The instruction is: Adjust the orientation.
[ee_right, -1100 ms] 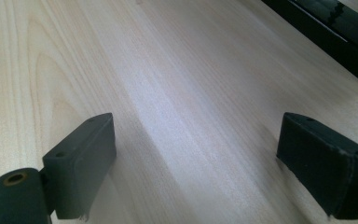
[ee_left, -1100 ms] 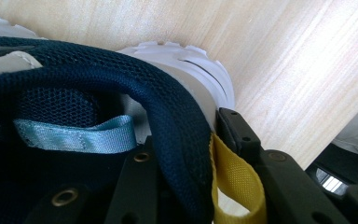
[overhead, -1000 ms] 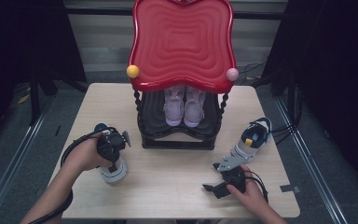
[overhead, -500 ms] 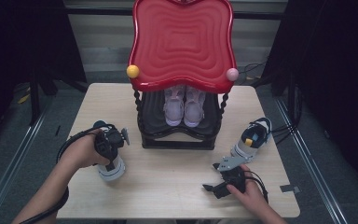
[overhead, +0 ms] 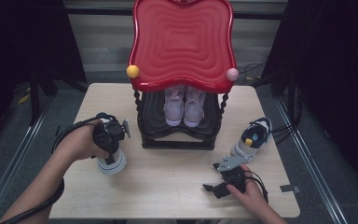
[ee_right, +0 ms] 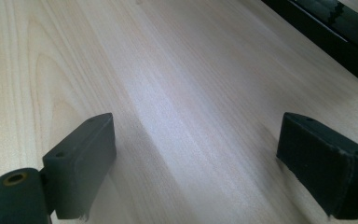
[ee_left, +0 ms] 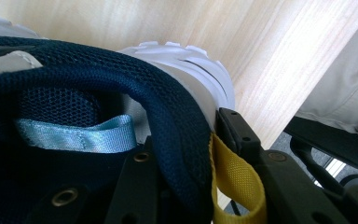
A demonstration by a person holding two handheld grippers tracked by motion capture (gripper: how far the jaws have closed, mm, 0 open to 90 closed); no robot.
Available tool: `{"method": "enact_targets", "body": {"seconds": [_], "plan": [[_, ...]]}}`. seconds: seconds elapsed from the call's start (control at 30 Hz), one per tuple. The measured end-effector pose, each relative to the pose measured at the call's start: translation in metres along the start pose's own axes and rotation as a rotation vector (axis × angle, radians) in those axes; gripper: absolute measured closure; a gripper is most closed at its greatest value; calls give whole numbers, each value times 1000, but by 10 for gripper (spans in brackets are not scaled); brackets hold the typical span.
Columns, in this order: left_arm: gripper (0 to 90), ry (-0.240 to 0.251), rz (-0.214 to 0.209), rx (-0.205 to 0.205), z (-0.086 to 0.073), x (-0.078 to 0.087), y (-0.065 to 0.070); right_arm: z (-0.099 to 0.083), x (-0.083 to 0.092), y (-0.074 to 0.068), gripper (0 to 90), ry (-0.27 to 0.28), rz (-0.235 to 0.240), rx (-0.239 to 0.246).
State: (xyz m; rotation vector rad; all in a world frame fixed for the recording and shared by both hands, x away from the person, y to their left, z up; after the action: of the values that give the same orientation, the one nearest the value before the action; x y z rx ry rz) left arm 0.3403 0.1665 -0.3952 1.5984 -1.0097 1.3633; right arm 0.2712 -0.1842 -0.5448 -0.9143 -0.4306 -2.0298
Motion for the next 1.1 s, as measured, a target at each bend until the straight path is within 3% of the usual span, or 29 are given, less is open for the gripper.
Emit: {"method": "enact_targets", "body": {"seconds": [0.53,0.73,1.1], "plan": [[698,-9,-1,-31,3,41,2,0,0,0,108,-1,-1,1],[698,-19,9,-19,1,54,2,0,0,0,108,-1,1,0],[697,11,26,-5,-3,90,0,0,0,0,108,-3,1,-2]]}}
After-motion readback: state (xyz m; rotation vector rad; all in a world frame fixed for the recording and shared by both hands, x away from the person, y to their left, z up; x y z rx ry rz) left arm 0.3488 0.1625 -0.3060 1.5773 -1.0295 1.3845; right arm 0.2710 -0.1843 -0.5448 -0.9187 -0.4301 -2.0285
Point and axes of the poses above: each handheld gripper's, and its own axes: x roughly backward along the jaws, z roughly out of its top, y roughly to its right, the point moved 5 cm from there along -x, roughly forward along the jaws, and after that the axes turned 4 degrees about -y, right-handed, at the moved point
